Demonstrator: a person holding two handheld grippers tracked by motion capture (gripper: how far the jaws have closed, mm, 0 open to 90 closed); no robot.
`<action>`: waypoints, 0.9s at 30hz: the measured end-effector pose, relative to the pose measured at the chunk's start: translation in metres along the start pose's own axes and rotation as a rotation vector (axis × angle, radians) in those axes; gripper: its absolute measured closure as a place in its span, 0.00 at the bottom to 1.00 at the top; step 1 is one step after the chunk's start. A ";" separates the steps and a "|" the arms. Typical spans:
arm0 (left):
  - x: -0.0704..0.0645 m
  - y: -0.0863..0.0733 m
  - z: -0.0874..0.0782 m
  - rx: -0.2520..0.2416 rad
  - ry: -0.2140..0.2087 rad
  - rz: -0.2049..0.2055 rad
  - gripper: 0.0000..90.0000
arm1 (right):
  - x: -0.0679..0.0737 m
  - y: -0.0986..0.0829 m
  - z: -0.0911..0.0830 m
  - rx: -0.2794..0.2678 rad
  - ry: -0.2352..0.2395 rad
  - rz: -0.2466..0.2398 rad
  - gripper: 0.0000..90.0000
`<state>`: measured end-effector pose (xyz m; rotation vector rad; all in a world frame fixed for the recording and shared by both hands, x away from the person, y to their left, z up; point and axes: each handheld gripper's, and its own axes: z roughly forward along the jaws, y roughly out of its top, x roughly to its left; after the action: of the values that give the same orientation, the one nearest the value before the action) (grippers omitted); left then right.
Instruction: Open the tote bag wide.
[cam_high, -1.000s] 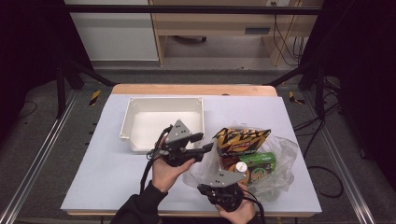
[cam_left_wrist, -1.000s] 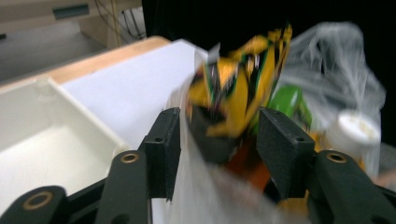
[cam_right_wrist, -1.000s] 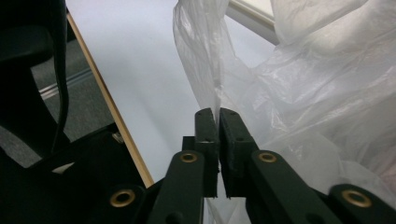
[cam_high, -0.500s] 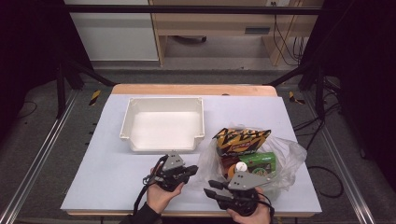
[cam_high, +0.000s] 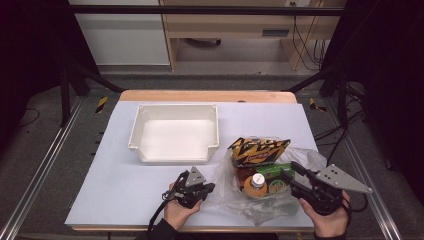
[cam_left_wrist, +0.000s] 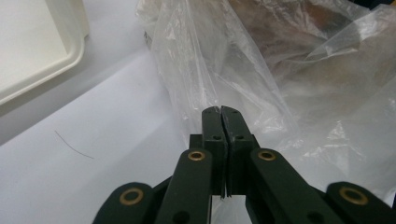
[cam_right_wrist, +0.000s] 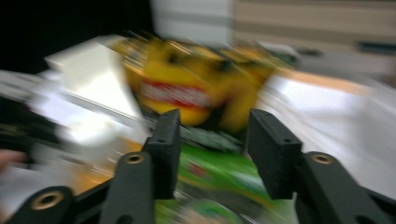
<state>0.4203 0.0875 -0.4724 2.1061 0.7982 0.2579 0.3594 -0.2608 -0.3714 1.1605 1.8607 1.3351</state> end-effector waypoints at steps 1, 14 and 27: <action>0.000 0.000 0.000 0.000 0.001 0.001 0.99 | -0.007 -0.006 0.001 0.024 -0.034 -0.003 0.55; -0.001 -0.005 0.007 0.015 0.012 0.008 1.00 | -0.047 -0.073 0.014 0.203 -0.081 0.074 0.94; -0.002 -0.007 0.015 0.016 0.030 0.015 1.00 | -0.065 -0.100 0.032 0.317 -0.116 0.149 0.98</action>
<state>0.4221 0.0790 -0.4869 2.1288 0.8045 0.2927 0.3840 -0.3168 -0.4789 1.5302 1.9802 1.0452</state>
